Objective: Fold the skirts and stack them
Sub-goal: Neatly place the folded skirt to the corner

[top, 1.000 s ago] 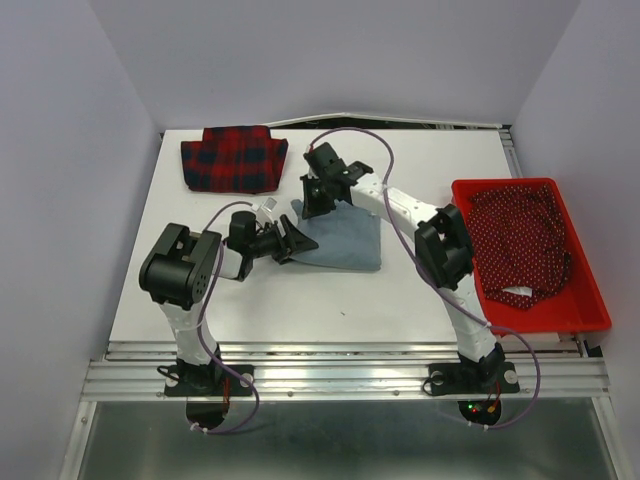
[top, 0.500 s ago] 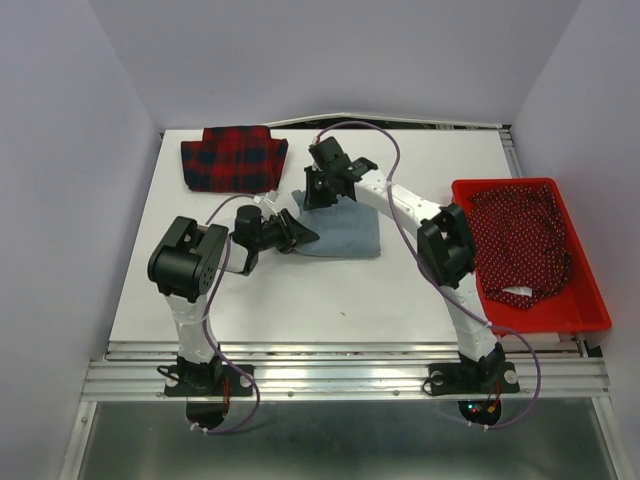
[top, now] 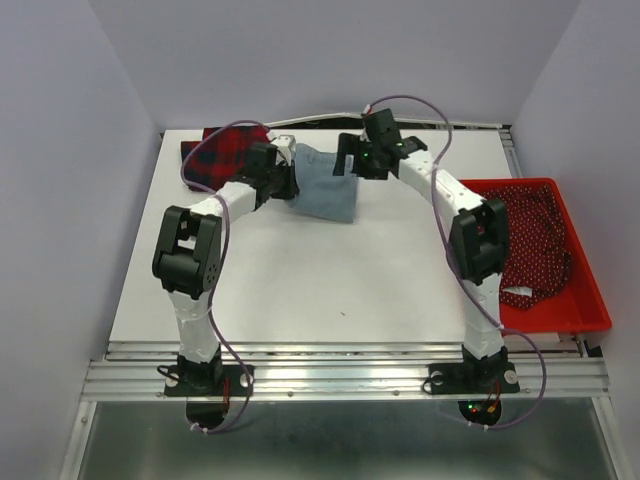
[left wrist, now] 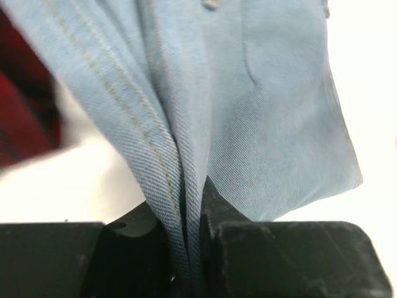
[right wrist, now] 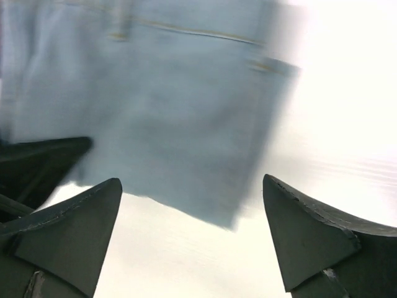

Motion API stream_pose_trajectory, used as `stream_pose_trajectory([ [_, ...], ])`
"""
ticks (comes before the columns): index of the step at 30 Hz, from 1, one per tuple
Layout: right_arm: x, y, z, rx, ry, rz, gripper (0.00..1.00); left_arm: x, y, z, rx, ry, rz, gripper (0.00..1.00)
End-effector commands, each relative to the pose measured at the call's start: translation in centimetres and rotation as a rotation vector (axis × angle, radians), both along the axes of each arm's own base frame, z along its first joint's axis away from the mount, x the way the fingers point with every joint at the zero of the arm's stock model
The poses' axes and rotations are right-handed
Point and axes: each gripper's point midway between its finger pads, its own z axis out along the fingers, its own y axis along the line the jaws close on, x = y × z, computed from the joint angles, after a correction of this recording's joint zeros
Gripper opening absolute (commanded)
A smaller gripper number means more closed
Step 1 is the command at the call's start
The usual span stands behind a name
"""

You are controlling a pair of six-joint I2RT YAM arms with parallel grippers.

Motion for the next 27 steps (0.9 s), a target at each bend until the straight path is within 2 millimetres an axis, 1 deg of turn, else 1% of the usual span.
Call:
stream_pose_trajectory([
  [1, 1.5, -5.2, 6.5, -0.007, -0.16, -0.049, 1.0, 2.2, 4.4, 1.3, 0.355, -0.081, -0.032, 0.0],
  [2, 1.2, -5.2, 6.4, -0.013, -0.159, -0.039, 1.0, 4.1, 4.5, 3.6, 0.387, -0.141, -0.03, 0.0],
  [3, 0.9, -6.1, 5.7, -0.026, -0.142, -0.031, 1.0, 4.6, 5.2, 2.8, 0.435, -0.114, -0.019, 0.0],
  [4, 0.8, -6.6, 5.3, -0.03, -0.137, -0.024, 1.0, 6.2, 4.8, 5.1, 0.442, -0.166, -0.022, 0.0],
  [5, 0.4, -6.5, 4.9, -0.026, -0.124, -0.015, 1.0, 6.8, 5.4, 5.5, 0.473, -0.177, -0.001, 0.0],
  [6, 0.1, -6.4, 4.6, -0.024, -0.114, -0.001, 1.0, 7.5, 5.4, 6.3, 0.484, -0.194, 0.005, 0.0],
  [7, 0.1, -7.0, 4.3, -0.028, -0.107, -0.007, 1.0, 7.9, 5.6, 6.1, 0.5, -0.193, 0.009, 0.0],
  [8, -0.5, -6.8, 3.7, -0.027, -0.091, 0.019, 1.0, 8.7, 5.2, 7.7, 0.499, -0.23, 0.0, 0.0],
  [9, -0.8, -6.6, 3.4, -0.02, -0.081, 0.033, 1.0, 9.1, 5.2, 8.3, 0.5, -0.239, -0.004, 0.0],
  [10, -1.0, -6.4, 3.2, -0.014, -0.077, 0.047, 1.0, 9.2, 5.0, 8.2, 0.502, -0.232, -0.019, 0.0],
  [11, -1.2, -6.8, 2.3, -0.009, -0.06, 0.05, 1.0, 9.7, 4.7, 9.4, 0.493, -0.26, -0.022, 0.0],
  [13, -1.8, -6.0, 1.4, 0.026, -0.028, 0.091, 1.0, 10.2, 4.9, 10.0, 0.492, -0.279, -0.015, 0.0],
  [15, -2.3, -5.3, 0.0, 0.053, 0.02, 0.111, 1.0, 10.8, 4.9, 11.2, 0.497, -0.309, -0.006, 0.0],
  [18, -2.8, -4.7, -1.1, 0.078, 0.06, 0.133, 1.0, 11.7, 5.4, 13.2, 0.523, -0.372, 0.005, 0.0],
  [20, -2.9, -4.7, -1.5, 0.078, 0.066, 0.139, 1.0, 12.0, 5.7, 14.7, 0.532, -0.41, 0.009, 0.0],
  [22, -3.0, -4.7, -1.9, 0.076, 0.075, 0.139, 1.0, 12.3, 5.6, 17.0, 0.529, -0.456, 0.018, 0.0],
  [23, -3.0, -4.8, -2.0, 0.074, 0.077, 0.138, 1.0, 12.2, 5.8, 16.9, 0.531, -0.447, 0.017, 0.0],
  [24, -3.0, -4.7, -2.0, 0.074, 0.076, 0.138, 1.0, 12.3, 5.7, 18.0, 0.528, -0.466, 0.02, 0.0],
  [25, -3.0, -4.7, -2.1, 0.075, 0.08, 0.138, 1.0, 12.3, 5.7, 18.1, 0.527, -0.464, 0.018, 0.0],
  [26, -3.1, -4.7, -2.3, 0.075, 0.085, 0.136, 1.0, 12.2, 5.7, 18.8, 0.519, -0.475, 0.025, 0.0],
  [27, -3.1, -4.7, -2.3, 0.078, 0.086, 0.137, 1.0, 12.2, 5.7, 19.1, 0.512, -0.477, 0.03, 0.0],
])
